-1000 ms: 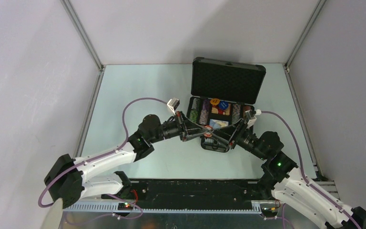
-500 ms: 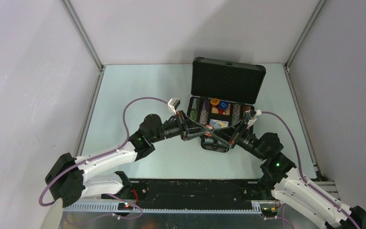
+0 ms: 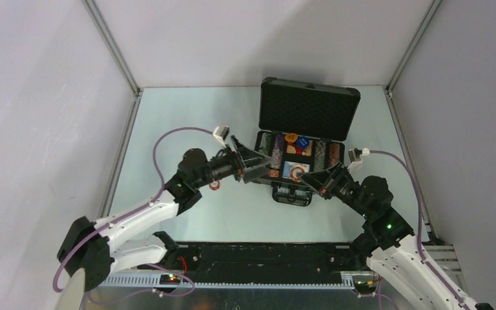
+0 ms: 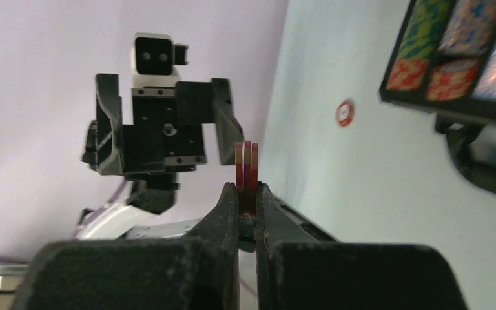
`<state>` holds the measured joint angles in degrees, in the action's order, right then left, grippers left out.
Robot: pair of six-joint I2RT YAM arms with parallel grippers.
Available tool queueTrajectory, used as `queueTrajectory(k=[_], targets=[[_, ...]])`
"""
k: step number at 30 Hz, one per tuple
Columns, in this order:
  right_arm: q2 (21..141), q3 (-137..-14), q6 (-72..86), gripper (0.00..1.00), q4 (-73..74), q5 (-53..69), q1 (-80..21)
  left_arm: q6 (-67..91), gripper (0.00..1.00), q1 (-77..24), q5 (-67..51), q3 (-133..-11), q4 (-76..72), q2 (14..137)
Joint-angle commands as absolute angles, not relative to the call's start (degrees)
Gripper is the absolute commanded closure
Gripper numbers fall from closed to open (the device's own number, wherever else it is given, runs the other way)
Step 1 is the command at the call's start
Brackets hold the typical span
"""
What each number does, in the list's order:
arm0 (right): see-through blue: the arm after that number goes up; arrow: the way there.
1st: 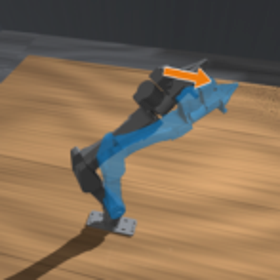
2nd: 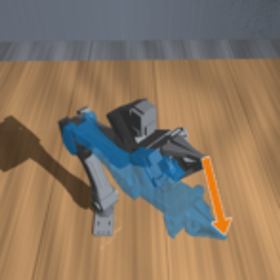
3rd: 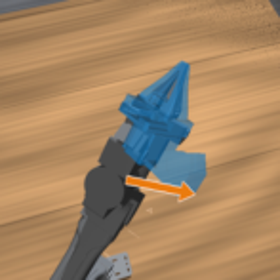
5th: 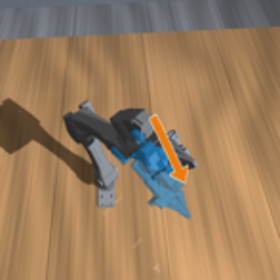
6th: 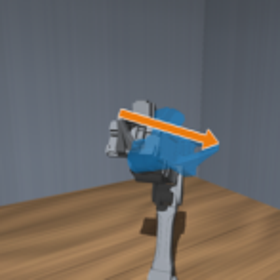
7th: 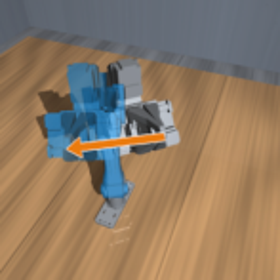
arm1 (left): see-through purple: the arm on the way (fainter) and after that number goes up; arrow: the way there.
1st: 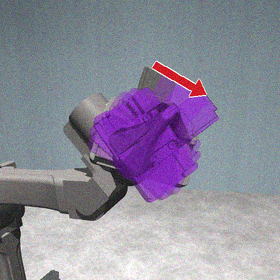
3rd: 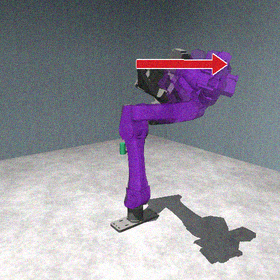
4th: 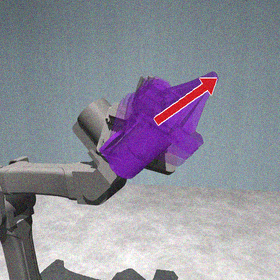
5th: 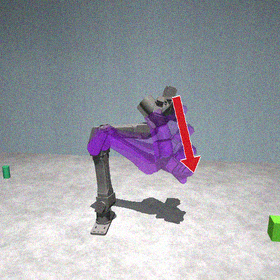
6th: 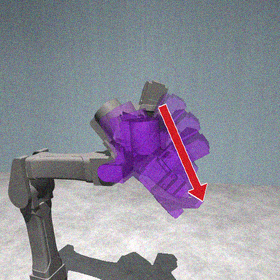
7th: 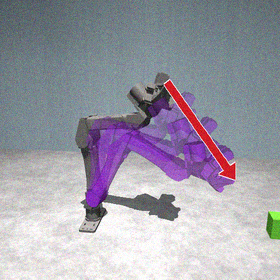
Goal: Pack up texas hold em set
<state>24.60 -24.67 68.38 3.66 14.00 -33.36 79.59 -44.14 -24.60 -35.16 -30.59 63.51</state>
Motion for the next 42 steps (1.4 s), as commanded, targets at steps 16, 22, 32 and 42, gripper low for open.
queueTrajectory(k=[16,22,32,42], targets=[[51.1,-44.5,4.0,1.00,0.7,17.8,-34.4,39.1,0.01,-21.5,-11.4,-49.8,29.2,44.7],[61.7,-54.2,-5.8,1.00,10.4,22.3,-35.2,31.0,0.01,-19.7,-1.2,-52.2,37.9,45.2],[74.2,-60.5,-19.2,1.00,15.8,26.5,-34.6,23.0,0.01,-19.5,10.2,-51.3,41.2,43.4],[83.3,-65.6,-25.2,1.00,21.4,25.7,-34.3,21.7,0.01,-19.2,12.2,-50.2,41.3,42.2]])
